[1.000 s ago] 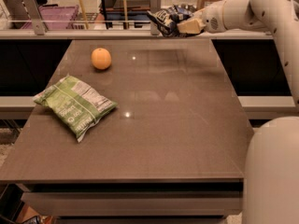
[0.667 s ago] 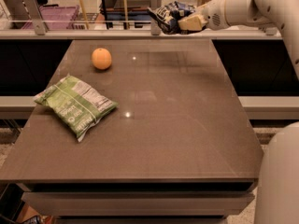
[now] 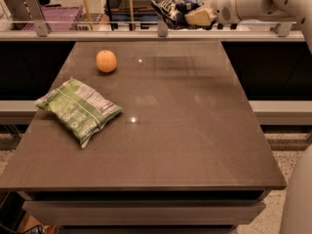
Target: Pick blue chip bag
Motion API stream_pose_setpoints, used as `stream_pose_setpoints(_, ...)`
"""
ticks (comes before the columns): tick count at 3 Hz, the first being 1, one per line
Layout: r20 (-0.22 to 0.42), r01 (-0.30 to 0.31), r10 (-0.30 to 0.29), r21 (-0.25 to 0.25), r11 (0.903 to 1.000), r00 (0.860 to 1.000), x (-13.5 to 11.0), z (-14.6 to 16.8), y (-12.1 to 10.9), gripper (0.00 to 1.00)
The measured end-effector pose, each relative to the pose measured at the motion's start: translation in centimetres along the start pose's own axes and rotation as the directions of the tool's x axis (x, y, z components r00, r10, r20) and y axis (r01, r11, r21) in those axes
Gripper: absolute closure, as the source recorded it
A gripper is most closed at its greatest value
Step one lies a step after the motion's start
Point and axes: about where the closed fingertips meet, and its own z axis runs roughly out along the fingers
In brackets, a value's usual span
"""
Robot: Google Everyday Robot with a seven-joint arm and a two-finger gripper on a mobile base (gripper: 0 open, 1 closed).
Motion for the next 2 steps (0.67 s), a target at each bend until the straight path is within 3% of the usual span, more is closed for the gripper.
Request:
stream_pose_setpoints(1, 0.008, 0.063, -0.063, 0.027, 0.9976, 0.998, -2.73, -1.07, 0.69, 1.00)
stream_pose_setpoints(2, 0.008, 0.063, -0.063, 0.027, 0.9976, 0.998, -2.73, -1.05, 0.69, 1.00)
